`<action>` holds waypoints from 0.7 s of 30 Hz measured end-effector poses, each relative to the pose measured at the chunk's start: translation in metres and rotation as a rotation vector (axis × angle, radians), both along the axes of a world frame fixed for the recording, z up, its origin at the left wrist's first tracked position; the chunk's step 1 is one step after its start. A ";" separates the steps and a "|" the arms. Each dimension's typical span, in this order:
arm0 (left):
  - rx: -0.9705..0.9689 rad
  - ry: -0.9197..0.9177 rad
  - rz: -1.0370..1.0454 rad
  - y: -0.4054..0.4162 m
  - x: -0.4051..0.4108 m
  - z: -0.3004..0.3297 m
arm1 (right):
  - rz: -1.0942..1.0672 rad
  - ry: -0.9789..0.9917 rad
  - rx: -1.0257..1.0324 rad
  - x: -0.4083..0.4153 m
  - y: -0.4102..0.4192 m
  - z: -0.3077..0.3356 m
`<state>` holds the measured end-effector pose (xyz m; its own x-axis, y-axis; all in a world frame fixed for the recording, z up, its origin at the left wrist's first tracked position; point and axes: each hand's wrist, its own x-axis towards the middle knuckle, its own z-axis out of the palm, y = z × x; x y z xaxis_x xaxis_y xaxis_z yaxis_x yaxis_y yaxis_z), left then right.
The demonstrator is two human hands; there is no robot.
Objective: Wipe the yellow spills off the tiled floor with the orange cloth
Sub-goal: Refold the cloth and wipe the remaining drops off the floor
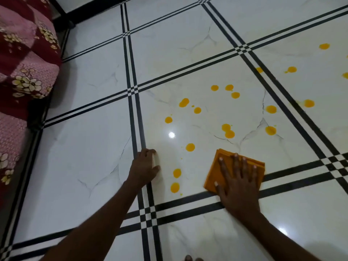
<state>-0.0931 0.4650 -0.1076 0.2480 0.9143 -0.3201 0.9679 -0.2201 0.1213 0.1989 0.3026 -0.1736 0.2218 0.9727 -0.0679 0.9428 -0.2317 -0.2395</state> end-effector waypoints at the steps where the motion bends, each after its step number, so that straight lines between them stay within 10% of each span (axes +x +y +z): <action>1: 0.007 0.003 -0.009 -0.001 0.000 -0.002 | -0.030 0.003 0.002 0.000 -0.002 0.002; 9: 0.015 0.014 0.061 0.024 -0.048 -0.013 | 0.439 0.083 0.140 -0.101 0.035 -0.011; 17: 0.064 -0.006 0.006 0.027 -0.061 -0.020 | -0.126 0.020 0.084 -0.065 0.061 0.007; 21: 0.145 -0.091 0.027 0.045 -0.061 -0.015 | 0.327 0.123 0.075 -0.147 0.059 0.001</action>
<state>-0.1542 0.5100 -0.1227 0.2444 0.9561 -0.1618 0.9602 -0.2154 0.1777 0.0524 0.3613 -0.1729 -0.1078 0.9942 -0.0001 0.9272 0.1005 -0.3609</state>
